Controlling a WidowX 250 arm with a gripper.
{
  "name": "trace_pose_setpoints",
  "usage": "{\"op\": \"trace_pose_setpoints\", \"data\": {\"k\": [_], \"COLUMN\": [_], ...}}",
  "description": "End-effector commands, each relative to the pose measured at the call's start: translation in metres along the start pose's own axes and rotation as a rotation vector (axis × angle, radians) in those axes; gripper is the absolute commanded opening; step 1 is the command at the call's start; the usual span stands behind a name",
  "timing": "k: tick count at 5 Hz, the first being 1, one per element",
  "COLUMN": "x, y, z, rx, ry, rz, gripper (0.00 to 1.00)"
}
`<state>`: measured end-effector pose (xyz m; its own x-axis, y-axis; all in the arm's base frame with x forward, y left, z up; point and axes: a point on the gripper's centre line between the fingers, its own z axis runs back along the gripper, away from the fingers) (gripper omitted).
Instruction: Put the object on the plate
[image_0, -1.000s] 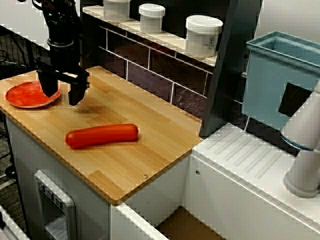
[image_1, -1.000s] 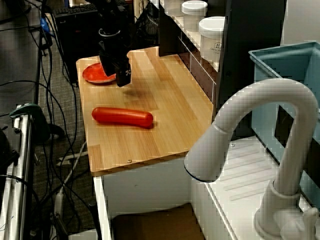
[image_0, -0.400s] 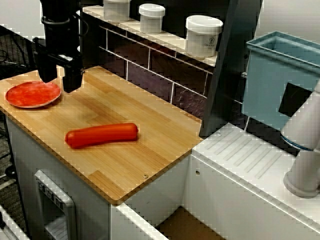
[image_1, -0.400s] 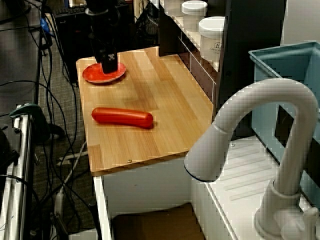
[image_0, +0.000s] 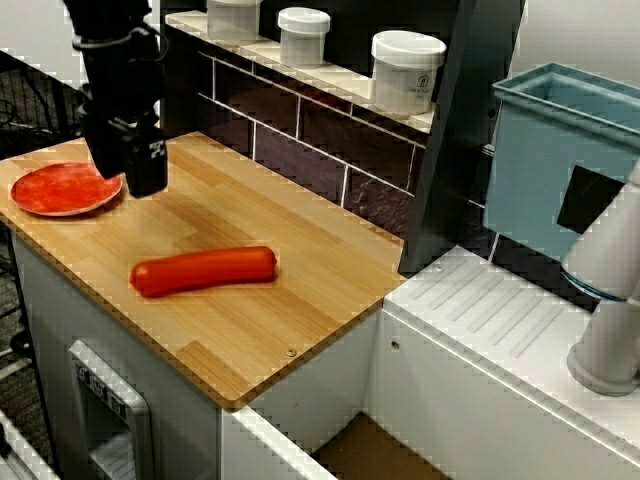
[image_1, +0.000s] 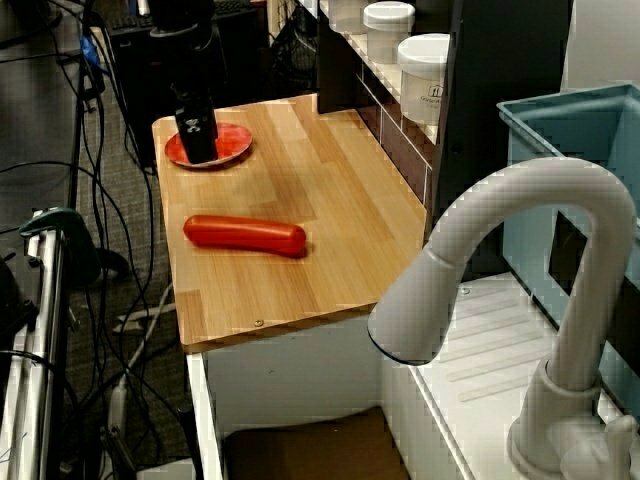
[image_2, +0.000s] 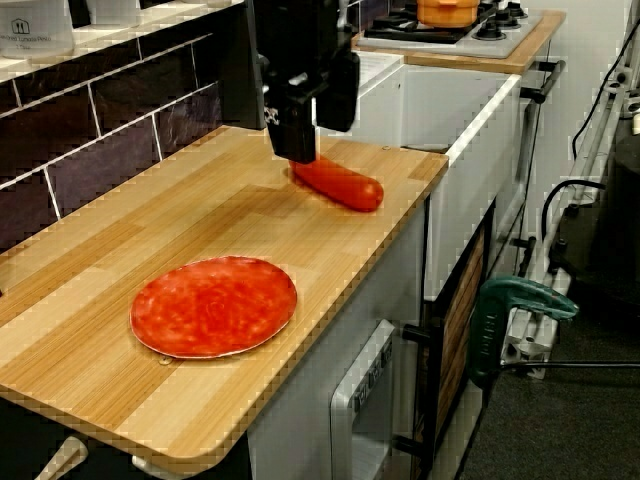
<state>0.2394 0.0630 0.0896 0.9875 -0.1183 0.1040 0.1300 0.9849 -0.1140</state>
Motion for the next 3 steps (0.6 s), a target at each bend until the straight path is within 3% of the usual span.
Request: {"op": "trace_pose_setpoints", "data": {"k": [1,2,3], "x": [-0.014,-0.009,0.003], "y": [-0.036,-0.048,-0.054], "z": [0.005,0.006,-0.008], "rx": [-0.015,-0.014,0.033], "ry": [-0.031,-0.049,-0.074], "rz": [-0.107,-0.097,-0.085], "gripper": [1.0,1.0,1.0]}}
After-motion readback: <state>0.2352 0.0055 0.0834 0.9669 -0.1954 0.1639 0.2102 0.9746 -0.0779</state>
